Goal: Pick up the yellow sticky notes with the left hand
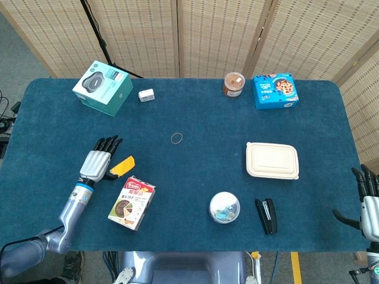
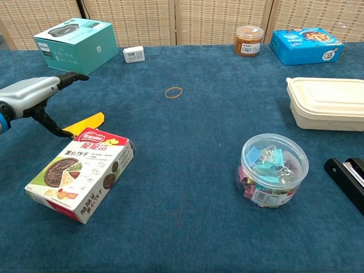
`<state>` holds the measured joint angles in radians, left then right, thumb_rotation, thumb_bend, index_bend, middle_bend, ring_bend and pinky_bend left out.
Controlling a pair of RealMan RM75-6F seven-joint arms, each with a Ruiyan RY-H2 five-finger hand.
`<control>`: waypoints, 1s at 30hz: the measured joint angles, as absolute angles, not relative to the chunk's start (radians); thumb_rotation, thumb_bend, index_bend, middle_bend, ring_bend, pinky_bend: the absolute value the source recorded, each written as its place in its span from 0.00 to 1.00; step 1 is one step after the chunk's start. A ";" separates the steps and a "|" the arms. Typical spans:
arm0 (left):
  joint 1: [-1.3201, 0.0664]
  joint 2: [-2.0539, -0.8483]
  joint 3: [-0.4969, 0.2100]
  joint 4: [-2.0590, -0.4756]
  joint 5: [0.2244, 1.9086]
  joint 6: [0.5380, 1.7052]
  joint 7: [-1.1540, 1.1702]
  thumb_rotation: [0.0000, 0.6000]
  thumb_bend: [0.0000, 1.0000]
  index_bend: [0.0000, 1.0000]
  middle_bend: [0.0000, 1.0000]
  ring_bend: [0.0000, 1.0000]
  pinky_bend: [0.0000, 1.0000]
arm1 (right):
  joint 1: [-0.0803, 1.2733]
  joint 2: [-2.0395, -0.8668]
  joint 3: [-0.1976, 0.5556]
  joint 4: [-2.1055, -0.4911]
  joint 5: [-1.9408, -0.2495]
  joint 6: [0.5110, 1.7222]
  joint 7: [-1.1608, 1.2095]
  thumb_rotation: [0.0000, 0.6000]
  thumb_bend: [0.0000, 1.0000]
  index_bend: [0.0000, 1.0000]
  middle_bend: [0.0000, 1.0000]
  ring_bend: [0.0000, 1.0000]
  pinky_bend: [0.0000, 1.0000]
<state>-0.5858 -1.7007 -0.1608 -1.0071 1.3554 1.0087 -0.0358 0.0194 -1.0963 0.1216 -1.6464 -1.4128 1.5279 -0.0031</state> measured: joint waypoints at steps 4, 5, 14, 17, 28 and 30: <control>-0.592 -1.692 -0.161 -1.020 1.354 1.004 -0.033 1.00 0.10 0.00 0.00 0.00 0.00 | 0.020 -1.096 0.121 -1.647 -1.413 1.527 -0.003 1.00 0.00 0.00 0.00 0.00 0.00; -0.592 -1.688 -0.159 -1.025 1.353 1.000 -0.032 1.00 0.10 0.00 0.00 0.00 0.00 | 0.020 -1.096 0.121 -1.647 -1.414 1.528 -0.003 1.00 0.00 0.00 0.00 0.00 0.00; -0.572 -1.624 -0.120 -1.098 1.339 0.970 -0.009 1.00 0.10 0.06 0.00 0.00 0.00 | 0.015 -1.092 0.119 -1.653 -1.422 1.539 0.003 1.00 0.00 0.00 0.00 0.00 0.00; -0.567 -1.622 -0.114 -1.100 1.336 0.974 0.002 1.00 0.10 0.17 0.00 0.00 0.00 | 0.014 -1.091 0.118 -1.655 -1.426 1.540 0.004 1.00 0.00 0.00 0.00 0.00 0.00; -0.578 -1.651 -0.121 -1.082 1.322 0.976 0.039 1.00 0.20 0.28 0.00 0.00 0.00 | 0.013 -1.089 0.116 -1.653 -1.427 1.540 0.012 1.00 0.00 0.00 0.00 0.00 0.00; -0.578 -1.650 -0.120 -1.085 1.318 0.976 0.047 1.00 0.25 0.30 0.00 0.00 0.00 | 0.013 -1.090 0.115 -1.652 -1.428 1.538 0.012 1.00 0.00 0.00 0.00 0.00 0.00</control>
